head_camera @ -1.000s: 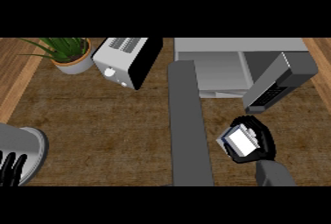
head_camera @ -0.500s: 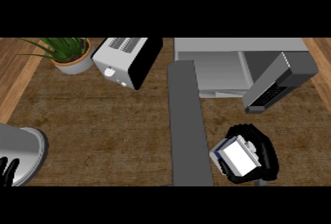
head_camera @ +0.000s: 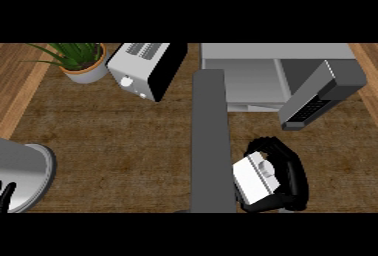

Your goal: Pick up the milk, place it into the microwave and close the microwave

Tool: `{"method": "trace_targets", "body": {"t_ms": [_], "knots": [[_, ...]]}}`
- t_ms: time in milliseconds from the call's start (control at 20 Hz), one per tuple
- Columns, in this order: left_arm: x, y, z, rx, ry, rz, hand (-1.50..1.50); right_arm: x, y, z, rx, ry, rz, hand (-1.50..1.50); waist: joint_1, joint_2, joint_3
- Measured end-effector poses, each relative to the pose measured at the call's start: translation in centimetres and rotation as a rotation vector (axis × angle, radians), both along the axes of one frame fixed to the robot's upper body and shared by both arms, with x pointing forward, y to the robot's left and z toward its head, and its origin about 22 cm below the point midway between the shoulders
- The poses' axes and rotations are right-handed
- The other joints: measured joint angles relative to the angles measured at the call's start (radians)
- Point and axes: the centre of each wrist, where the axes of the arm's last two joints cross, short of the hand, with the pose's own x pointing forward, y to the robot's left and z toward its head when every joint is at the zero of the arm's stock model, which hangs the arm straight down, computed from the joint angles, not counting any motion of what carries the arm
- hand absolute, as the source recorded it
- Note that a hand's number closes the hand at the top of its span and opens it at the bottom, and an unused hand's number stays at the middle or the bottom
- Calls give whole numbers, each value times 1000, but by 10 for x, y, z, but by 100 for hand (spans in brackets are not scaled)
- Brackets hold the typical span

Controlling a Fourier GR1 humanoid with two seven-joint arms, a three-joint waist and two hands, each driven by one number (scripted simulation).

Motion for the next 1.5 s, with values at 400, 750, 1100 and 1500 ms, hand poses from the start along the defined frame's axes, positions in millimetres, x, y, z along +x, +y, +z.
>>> {"method": "trace_targets", "body": {"t_ms": [400,750,1100,1500], "knots": [[-3,18,-1,19,8,5,-150,46,-2,4,-150,-12,-93,150,-2,1,6],[6,28,-2,16,14,-8,-150,92,1,-13,-201,54,-194,150,7,5,5],[5,32,-7,18,18,-14,-150,136,0,-31,-176,90,-251,150,21,7,2],[16,37,-9,13,29,-27,-150,163,-9,-38,-241,17,-276,150,35,13,2]]}}
